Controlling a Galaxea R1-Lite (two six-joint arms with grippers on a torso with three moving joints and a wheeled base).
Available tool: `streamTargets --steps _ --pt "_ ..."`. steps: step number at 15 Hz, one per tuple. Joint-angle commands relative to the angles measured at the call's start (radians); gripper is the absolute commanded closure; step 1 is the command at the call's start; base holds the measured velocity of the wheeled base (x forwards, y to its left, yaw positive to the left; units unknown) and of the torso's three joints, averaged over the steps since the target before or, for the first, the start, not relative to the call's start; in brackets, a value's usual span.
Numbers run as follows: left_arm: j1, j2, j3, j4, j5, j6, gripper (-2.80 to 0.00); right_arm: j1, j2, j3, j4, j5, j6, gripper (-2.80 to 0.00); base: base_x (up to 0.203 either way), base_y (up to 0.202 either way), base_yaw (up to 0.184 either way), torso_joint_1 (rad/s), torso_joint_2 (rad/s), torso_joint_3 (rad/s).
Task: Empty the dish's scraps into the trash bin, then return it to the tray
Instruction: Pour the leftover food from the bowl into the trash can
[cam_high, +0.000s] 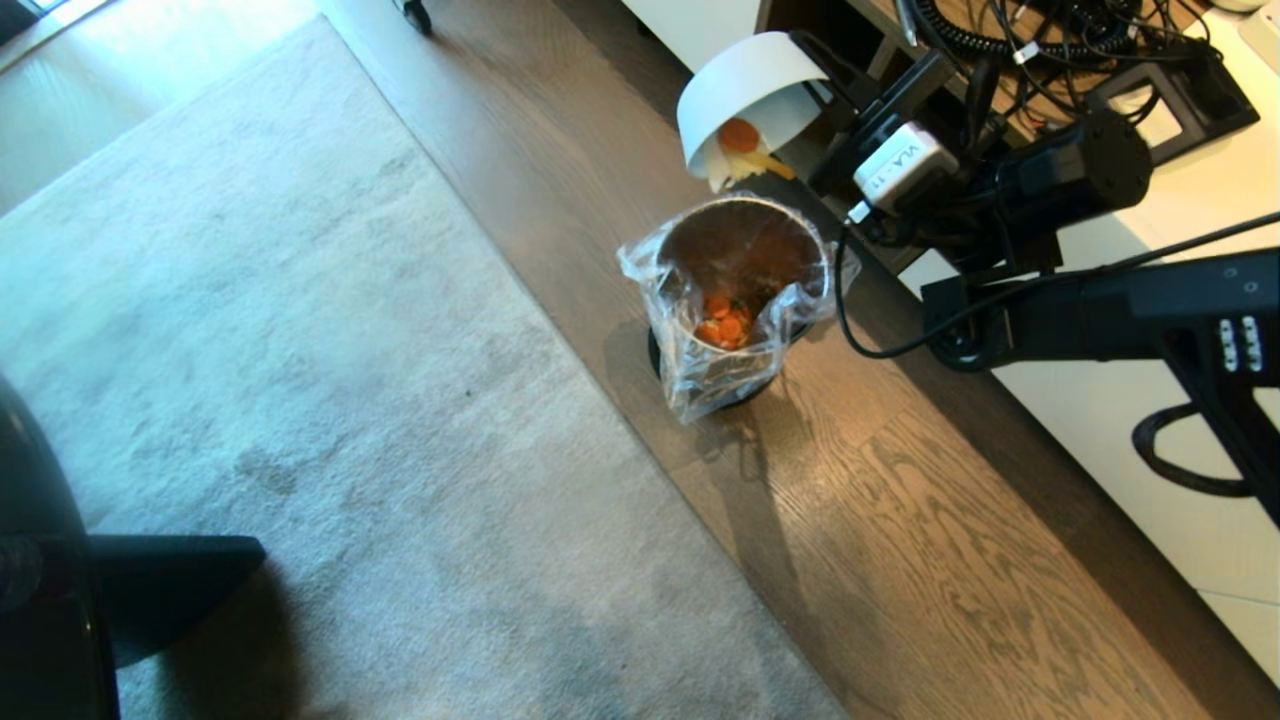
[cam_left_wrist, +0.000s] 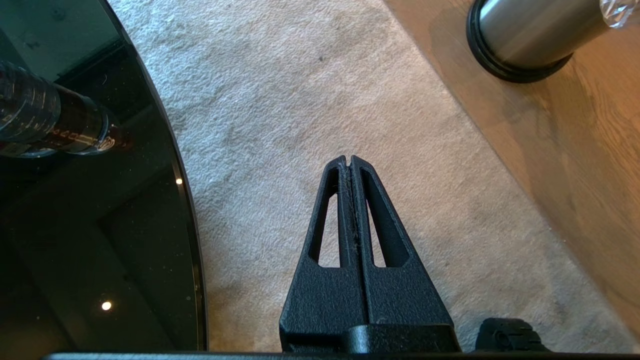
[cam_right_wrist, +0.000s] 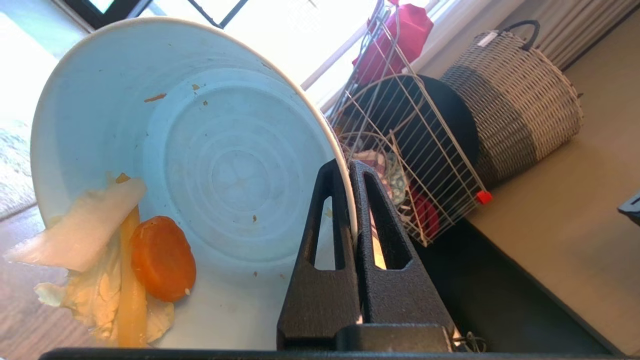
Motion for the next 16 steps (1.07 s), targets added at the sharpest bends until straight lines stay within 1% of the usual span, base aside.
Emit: streamTargets --steps 1,5,6,8,14,16 --pt "0.000 0.000 0.000 0.000 0.000 0.000 0.00 0.000 -0.009 -0.006 -0.042 0.009 -0.003 0.00 0.000 0.000 0.000 0.000 0.00 0.000" --pt "0.000 0.000 0.000 0.000 0.000 0.000 0.00 -0.001 -0.010 -0.052 -0.041 0.012 0.020 0.00 0.000 0.000 0.000 0.000 0.00 0.000" --pt "0.000 0.000 0.000 0.000 0.000 -0.001 0.00 0.000 -0.027 -0.066 -0.020 0.013 0.033 0.00 0.000 0.000 0.000 0.000 0.00 0.000" --pt "0.000 0.000 0.000 0.000 0.000 -0.001 0.00 0.000 -0.033 -0.066 -0.040 0.017 0.044 0.00 0.000 0.000 0.000 0.000 0.00 0.000" --pt "0.000 0.000 0.000 0.000 0.000 -0.001 0.00 0.003 -0.065 -0.069 -0.044 0.017 0.054 0.00 0.000 0.000 0.000 0.000 0.00 0.000" --pt "0.000 0.000 0.000 0.000 0.000 -0.001 0.00 0.004 -0.082 -0.069 -0.044 0.025 0.070 0.00 0.000 0.000 0.000 0.000 0.00 0.000"
